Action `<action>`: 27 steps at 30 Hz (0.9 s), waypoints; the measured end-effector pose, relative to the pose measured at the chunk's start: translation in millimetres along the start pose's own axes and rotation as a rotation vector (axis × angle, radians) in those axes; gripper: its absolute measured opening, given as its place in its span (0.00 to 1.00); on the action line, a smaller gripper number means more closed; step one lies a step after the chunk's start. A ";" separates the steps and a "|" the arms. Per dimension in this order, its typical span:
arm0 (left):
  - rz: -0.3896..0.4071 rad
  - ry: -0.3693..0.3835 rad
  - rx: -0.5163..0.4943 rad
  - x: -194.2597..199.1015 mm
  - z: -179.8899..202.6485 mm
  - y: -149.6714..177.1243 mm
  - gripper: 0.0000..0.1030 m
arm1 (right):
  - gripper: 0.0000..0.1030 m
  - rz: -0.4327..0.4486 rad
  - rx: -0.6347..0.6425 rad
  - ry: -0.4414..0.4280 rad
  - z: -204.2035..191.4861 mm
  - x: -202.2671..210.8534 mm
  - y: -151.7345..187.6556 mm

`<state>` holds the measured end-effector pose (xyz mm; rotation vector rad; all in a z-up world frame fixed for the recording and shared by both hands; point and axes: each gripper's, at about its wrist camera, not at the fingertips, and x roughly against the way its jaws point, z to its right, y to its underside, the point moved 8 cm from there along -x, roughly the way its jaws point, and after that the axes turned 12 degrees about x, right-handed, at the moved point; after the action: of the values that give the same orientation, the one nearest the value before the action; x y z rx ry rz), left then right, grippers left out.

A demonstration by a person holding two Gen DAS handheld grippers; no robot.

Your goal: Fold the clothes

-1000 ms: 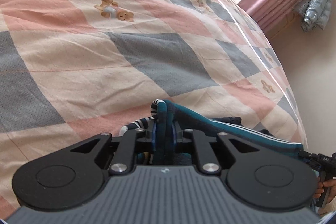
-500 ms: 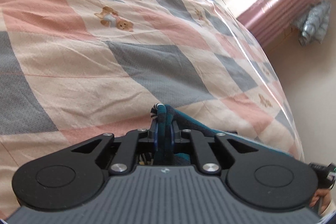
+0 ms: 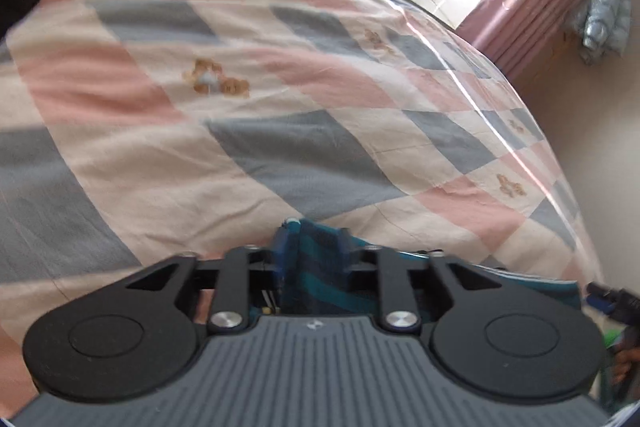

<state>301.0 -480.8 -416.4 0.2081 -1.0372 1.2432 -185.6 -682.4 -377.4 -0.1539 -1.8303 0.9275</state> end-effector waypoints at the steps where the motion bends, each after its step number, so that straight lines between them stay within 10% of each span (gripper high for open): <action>1: -0.021 0.005 0.029 -8.4 -4.6 -0.4 0.30 | 0.76 -0.007 -0.012 -0.014 -1.3 -4.2 1.7; 5: -0.088 0.069 0.126 -36.9 -9.8 4.6 0.11 | 0.68 -0.025 -0.073 -0.050 6.4 -27.9 5.7; 7: -0.030 0.088 0.110 -32.7 -6.0 3.1 0.07 | 0.15 -0.005 -0.071 -0.068 7.8 -31.7 4.3; 10: 0.067 0.143 0.099 -18.8 -1.0 -1.7 0.07 | 0.13 0.026 -0.068 -0.095 9.8 -37.1 2.2; 18: 0.002 -0.049 0.113 -55.9 -20.5 2.5 0.19 | 0.15 0.001 -0.075 -0.004 19.0 -57.9 8.5; 20: 0.051 -0.096 0.035 -37.8 -7.5 -4.6 0.21 | 0.23 -0.026 -0.048 0.015 14.3 -58.8 2.8; 23: 0.159 -0.136 -0.090 -0.5 18.5 -11.2 0.21 | 0.64 0.002 0.071 0.173 8.7 -35.4 -10.8; 27: 0.126 -0.047 -0.282 4.3 74.3 16.2 0.21 | 0.64 0.112 0.283 0.244 -27.0 -1.3 -15.8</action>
<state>247.6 -519.5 -378.3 -0.0467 -1.2679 1.1935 -157.7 -679.8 -363.4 -0.1857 -1.4626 1.1823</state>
